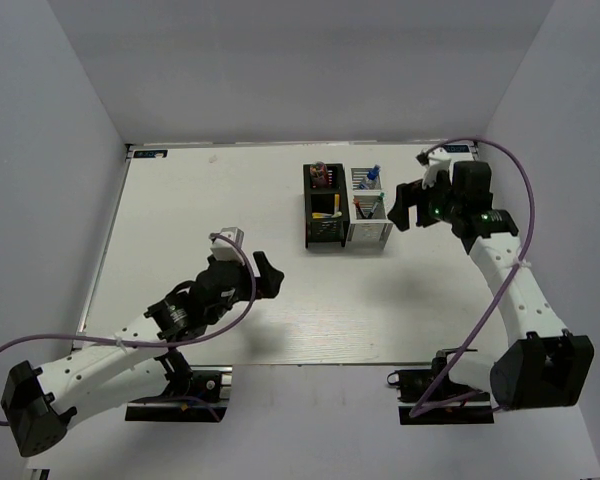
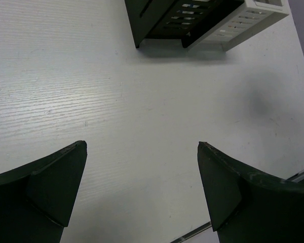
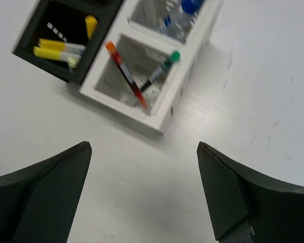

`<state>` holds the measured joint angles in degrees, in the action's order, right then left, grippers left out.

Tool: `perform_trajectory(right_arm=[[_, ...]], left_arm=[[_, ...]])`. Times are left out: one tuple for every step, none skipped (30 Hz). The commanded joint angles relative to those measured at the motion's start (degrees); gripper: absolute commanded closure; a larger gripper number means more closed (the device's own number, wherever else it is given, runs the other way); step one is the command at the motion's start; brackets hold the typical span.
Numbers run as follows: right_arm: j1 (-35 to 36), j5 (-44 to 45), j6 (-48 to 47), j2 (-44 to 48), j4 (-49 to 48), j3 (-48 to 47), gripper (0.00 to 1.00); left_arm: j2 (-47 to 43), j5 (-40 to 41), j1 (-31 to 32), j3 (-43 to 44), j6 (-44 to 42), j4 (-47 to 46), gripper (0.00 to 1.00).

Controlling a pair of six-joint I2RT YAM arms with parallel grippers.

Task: Sort the stationery into containers
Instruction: Place the stationery into the container

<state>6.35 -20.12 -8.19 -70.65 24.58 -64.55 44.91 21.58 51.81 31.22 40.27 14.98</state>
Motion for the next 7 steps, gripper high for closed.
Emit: perform_trajectory(right_arm=[[-0.29,7.28,1.33,4.46,0.65,3.29,0.10],[-0.55,7.46,1.42,5.78,0.73,4.95,0.10],[-0.46,7.90,1.33,6.83,0.47,5.49,0.10],[-0.46,8.51,1.33,7.28,0.21,6.01,0.10],[-0.46,8.87,1.16,7.89,0.21,7.15,0.10],[-0.46,9.22,1.42,8.51,0.12,8.12,0.10],[-0.63,9.13,1.50,9.12,0.21,8.74,0.10]], left_arm=[[1.23,-1.46,-0.22,2.35,-2.21,-1.71,0.00],[1.24,-1.46,-0.22,2.35,-2.91,-2.23,0.00],[1.24,-2.24,-0.22,2.35,-3.44,-2.24,0.00],[1.24,-2.25,-0.22,2.35,-3.45,-2.85,0.00],[1.24,-2.25,-0.22,2.35,-3.45,-3.38,0.00],[1.24,-2.25,-0.22,2.35,-3.97,-3.38,0.00],[1.24,-2.25,-0.22,2.35,-3.97,-3.38,0.00]])
